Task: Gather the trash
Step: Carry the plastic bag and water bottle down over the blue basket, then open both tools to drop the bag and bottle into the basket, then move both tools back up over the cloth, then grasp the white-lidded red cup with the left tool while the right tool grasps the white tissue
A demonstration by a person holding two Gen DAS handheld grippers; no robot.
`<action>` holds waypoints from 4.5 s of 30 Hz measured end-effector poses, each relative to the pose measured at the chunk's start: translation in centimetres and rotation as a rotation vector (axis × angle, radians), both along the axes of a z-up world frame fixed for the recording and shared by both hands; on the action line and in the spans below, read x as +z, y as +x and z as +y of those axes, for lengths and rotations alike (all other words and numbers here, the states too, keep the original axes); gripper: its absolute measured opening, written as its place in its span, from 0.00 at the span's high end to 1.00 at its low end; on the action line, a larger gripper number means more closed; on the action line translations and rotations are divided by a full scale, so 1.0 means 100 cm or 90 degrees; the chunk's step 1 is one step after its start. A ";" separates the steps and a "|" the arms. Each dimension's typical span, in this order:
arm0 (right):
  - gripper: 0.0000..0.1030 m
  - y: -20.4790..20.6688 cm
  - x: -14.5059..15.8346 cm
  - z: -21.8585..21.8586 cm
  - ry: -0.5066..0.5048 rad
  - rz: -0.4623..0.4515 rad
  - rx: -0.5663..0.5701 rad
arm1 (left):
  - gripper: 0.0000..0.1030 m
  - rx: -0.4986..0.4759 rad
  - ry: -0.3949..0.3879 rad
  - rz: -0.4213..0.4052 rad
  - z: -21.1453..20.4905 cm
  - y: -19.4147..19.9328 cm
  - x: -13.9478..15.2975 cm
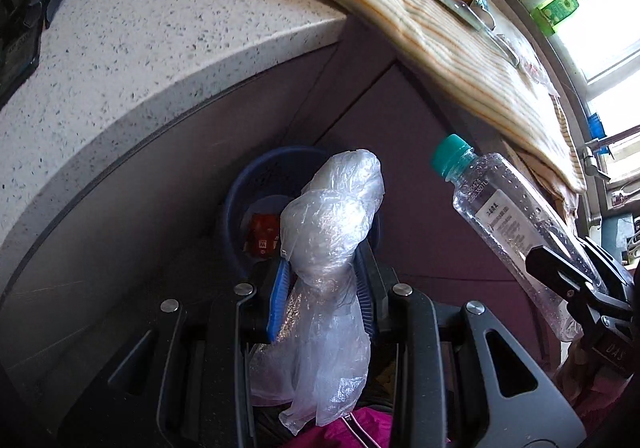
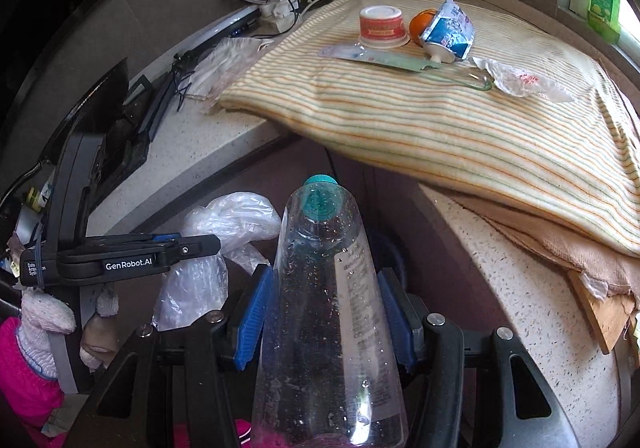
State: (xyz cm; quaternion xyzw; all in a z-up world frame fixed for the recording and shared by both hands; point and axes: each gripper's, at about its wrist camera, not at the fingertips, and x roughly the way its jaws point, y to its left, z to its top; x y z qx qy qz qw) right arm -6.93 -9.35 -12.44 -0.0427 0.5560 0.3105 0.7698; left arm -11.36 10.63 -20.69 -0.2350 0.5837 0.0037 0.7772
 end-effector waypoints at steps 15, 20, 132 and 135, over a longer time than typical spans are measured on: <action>0.46 -0.005 -0.063 0.008 -0.050 0.058 -0.005 | 0.71 -0.016 0.021 0.061 -0.015 0.003 -0.054; 0.46 -0.004 -0.082 0.016 -0.070 0.064 0.007 | 0.71 -0.020 0.028 0.077 -0.018 0.010 -0.068; 0.09 0.272 -0.015 -0.092 0.007 0.044 0.014 | 0.28 0.004 0.195 -0.049 -0.055 0.335 0.059; 0.09 0.276 -0.020 -0.085 0.006 0.050 0.024 | 0.28 0.006 0.187 -0.048 -0.053 0.337 0.057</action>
